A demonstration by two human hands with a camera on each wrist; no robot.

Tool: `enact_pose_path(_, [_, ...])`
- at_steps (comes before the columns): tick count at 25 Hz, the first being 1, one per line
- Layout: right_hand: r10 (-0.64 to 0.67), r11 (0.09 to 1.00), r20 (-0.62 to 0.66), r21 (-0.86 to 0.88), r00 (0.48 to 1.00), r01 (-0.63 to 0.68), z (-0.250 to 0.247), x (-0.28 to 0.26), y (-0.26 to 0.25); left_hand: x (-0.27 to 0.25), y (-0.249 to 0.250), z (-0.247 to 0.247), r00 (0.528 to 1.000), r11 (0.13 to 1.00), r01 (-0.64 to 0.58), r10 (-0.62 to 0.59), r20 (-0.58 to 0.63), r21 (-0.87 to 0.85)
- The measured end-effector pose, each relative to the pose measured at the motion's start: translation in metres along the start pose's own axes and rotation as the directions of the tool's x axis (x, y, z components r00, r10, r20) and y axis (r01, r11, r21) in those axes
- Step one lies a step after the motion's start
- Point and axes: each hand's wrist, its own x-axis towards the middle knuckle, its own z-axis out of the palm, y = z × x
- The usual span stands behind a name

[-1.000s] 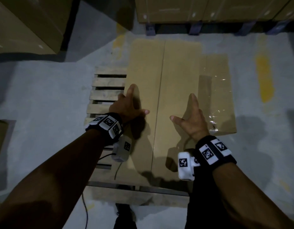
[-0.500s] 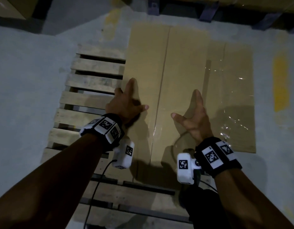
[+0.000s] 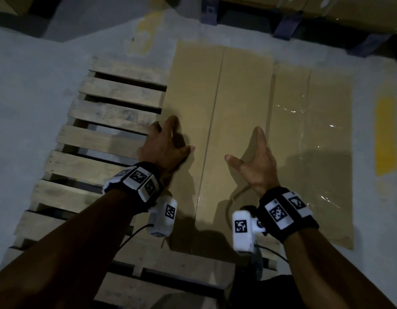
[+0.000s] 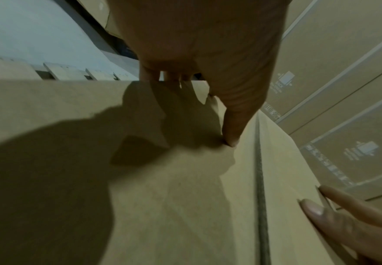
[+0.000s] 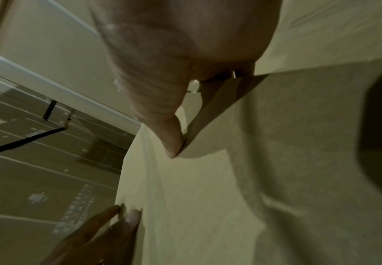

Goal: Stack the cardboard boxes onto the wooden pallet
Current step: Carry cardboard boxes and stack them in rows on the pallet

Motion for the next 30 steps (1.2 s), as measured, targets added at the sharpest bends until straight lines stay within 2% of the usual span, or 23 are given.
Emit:
enact_pose_path(10, [0.030,0.992,0.050,-0.128,0.998,-0.023,-0.008,0.045,0.007,0.043,0.010,0.027,0.998,0.997,-0.028,0.024,-0.054,-0.066])
enact_pose_path(15, [0.008,0.967,0.006,-0.253,1.000,-0.006,-0.007,0.051,0.004,0.062,0.005,0.035,0.996,0.997,-0.064,0.061,-0.067,-0.048])
enact_pose_path(18, [-0.030,0.919,0.001,-0.394,1.000,0.028,-0.004,0.044,0.007,0.072,-0.003,0.047,0.987,0.987,-0.155,0.153,0.043,0.042])
enact_pose_path(22, [-0.022,0.813,0.090,-0.578,0.996,0.070,0.001,0.021,0.021,0.068,-0.011,0.050,0.969,0.950,-0.232,0.206,0.140,0.210])
enact_pose_path(25, [0.045,0.838,0.118,-0.544,0.992,0.027,0.000,-0.002,0.037,0.037,-0.016,0.051,0.947,0.884,-0.306,0.244,0.211,0.353])
enact_pose_path(30, [0.061,0.880,0.078,-0.474,0.995,-0.017,0.002,-0.051,0.068,-0.030,-0.041,0.065,0.885,0.802,-0.431,0.285,0.369,0.413])
